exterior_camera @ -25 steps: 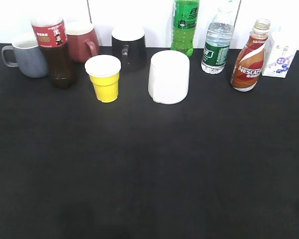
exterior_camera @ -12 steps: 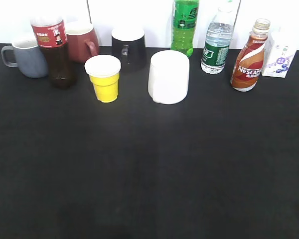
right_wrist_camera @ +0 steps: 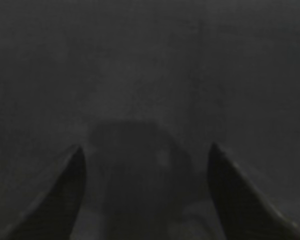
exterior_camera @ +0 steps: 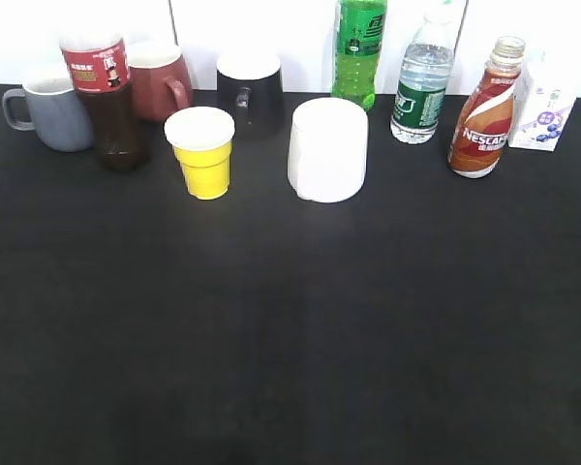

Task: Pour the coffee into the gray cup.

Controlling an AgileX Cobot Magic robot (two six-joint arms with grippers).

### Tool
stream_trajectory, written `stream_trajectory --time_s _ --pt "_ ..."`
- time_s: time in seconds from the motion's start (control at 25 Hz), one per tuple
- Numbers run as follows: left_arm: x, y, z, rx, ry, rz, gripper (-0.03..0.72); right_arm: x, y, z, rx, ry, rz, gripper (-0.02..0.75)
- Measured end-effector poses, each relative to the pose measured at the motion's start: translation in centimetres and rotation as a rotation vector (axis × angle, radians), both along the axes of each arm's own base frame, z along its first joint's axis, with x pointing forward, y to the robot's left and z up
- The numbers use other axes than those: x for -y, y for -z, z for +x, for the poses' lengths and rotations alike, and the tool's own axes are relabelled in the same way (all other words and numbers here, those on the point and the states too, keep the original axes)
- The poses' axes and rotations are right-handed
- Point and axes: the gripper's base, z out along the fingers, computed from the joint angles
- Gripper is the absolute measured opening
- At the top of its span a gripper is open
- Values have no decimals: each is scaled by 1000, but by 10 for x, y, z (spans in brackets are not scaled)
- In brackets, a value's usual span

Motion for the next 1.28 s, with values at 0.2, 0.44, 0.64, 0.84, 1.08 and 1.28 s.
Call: stream_trajectory --time_s 0.2,0.44,0.64,0.84,1.08,1.28 --pt "0 0 0 0 0 0 239 0 0 0 0 0 0 590" --pt "0 0 0 0 0 0 239 2 -1 -8 54 15 11 590" --pt "0 0 0 0 0 0 239 5 -2 -25 159 173 18 590" --pt "0 0 0 0 0 0 239 5 -2 -33 208 225 19 590" --pt "0 0 0 0 0 0 239 5 -2 -33 209 229 20 590" --pt "0 0 0 0 0 0 239 5 -2 -33 208 229 20 590"
